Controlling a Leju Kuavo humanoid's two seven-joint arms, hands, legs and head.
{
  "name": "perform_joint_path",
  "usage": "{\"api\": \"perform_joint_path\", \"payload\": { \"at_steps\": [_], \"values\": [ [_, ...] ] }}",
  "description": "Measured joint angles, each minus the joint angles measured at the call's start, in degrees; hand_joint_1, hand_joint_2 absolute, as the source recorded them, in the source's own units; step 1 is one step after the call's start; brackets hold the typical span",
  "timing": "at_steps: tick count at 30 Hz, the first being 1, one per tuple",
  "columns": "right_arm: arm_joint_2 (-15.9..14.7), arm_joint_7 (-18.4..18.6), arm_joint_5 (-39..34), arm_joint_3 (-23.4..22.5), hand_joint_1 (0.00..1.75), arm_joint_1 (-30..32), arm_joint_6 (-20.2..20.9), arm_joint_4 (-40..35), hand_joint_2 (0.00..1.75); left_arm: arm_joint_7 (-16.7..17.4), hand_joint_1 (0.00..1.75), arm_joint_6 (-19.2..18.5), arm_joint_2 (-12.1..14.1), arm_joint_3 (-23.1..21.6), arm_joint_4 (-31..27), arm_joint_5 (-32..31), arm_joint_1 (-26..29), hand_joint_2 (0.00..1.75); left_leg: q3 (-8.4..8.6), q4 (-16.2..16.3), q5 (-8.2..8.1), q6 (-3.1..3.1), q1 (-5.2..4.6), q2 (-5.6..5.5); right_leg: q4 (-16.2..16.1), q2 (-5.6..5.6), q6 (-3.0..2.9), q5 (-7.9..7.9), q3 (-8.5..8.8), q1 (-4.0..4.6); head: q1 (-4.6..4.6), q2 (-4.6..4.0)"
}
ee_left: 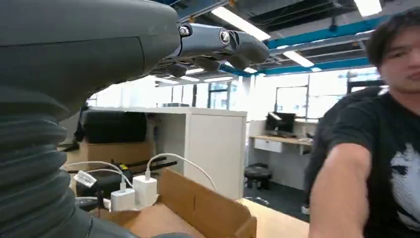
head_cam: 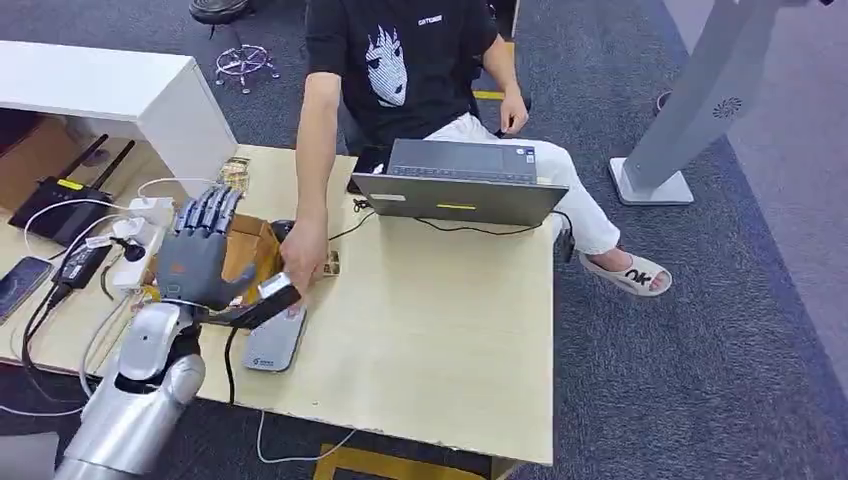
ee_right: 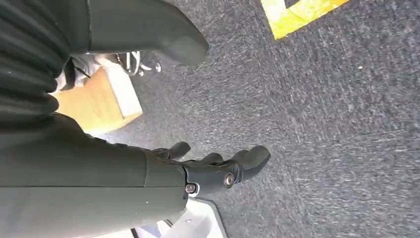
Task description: Pass the card to the sensor for recognition and then transmit it.
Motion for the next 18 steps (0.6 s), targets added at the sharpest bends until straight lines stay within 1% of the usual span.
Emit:
{"api": "perform_joint_path", "payload": {
  "at_steps": [5, 13, 14, 16, 18],
  "values": [
    [0.1, 0.0, 0.0, -0.3, 0.0, 0.1, 0.0, 0.0, 1.75, 0.0, 0.0, -0.5, 0.5, 0.0, -3.7, 0.0, 2.2, 1.75, 0.01, 0.0, 0.04, 0.0, 0.02, -0.01, 0.0, -0.01, -0.02, 0.02, 0.03, 0.01, -0.02, 0.0],
    [0.1, 0.0, 0.0, -0.6, 0.0, 0.1, 0.0, 0.0, 1.75, -0.1, 0.0, -0.7, 0.8, 0.0, -5.6, 0.0, 3.2, 1.75, 0.0, 0.0, 0.06, 0.0, 0.02, -0.03, 0.0, -0.01, -0.05, 0.05, 0.05, 0.02, -0.02, 0.0],
    [0.1, -0.1, 0.0, -0.8, 0.0, 0.0, 0.0, 0.0, 1.75, -0.7, 0.0, -0.9, 0.9, 0.0, -6.4, 0.3, 4.0, 1.75, 0.01, 0.0, 0.05, 0.0, 0.02, 0.0, 0.0, 0.01, -0.05, 0.05, 0.05, 0.02, -0.02, 0.0],
    [0.3, -0.8, 0.0, -1.6, 0.0, 0.2, -0.1, 0.1, 1.75, -1.7, 0.0, -1.9, 1.6, 0.0, -9.8, 0.7, 7.1, 1.75, 0.02, 0.0, -0.01, -0.05, 0.02, 0.12, 0.0, 0.15, -0.05, 0.04, 0.0, 0.02, -0.02, 0.0],
    [0.6, -1.7, 0.0, -2.5, 0.0, 0.4, -0.1, 0.2, 1.75, -1.7, 0.0, -3.8, 2.9, 0.0, -13.5, 1.1, 10.7, 1.75, 0.0, 0.0, -0.07, -0.1, 0.03, 0.13, 0.0, 0.16, -0.03, 0.0, -0.02, 0.02, 0.0, 0.0]
  ]
}}
